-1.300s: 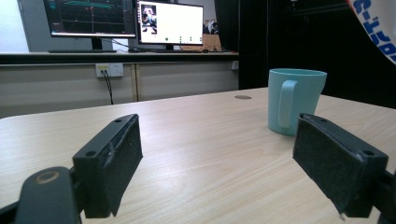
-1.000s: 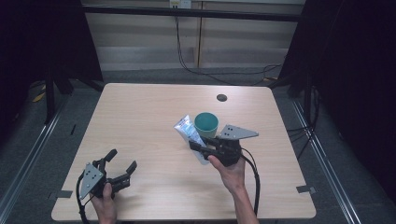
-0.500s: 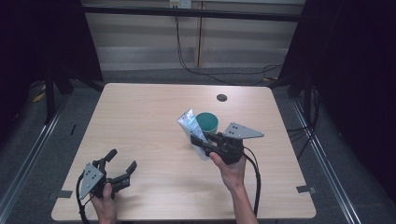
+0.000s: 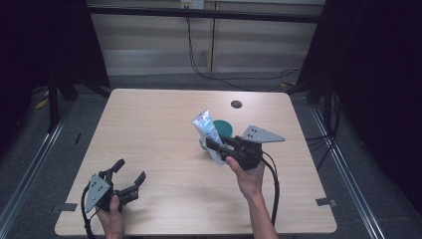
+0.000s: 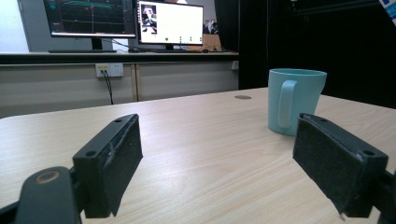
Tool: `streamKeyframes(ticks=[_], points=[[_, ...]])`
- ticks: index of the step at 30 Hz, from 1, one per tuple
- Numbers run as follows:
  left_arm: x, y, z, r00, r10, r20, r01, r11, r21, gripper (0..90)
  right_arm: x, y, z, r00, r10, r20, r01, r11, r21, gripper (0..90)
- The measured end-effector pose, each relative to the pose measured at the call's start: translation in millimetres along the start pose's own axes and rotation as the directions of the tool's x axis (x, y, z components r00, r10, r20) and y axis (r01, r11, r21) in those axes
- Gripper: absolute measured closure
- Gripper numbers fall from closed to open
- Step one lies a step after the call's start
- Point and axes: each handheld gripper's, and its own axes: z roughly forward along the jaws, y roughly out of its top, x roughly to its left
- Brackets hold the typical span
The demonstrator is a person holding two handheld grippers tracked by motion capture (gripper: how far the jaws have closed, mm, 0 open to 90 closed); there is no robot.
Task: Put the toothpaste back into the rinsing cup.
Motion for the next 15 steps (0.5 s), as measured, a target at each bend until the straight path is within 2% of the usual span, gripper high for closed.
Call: streamKeyframes(ticks=[4,15], points=[[0.0,0.0,0.0,1.0,0.0,0.0,0.0,1.0,0.0,15.5,-2.7,3.0,1.5,0.9999,0.0,0.012,0.0,1.0,0.026,68.5],[0.0,0.0,0.0,1.0,0.0,0.0,0.0,1.0,0.0,15.5,-16.5,9.3,0.6,0.9989,0.013,0.044,-0.014,1.0,0.024,68.4]])
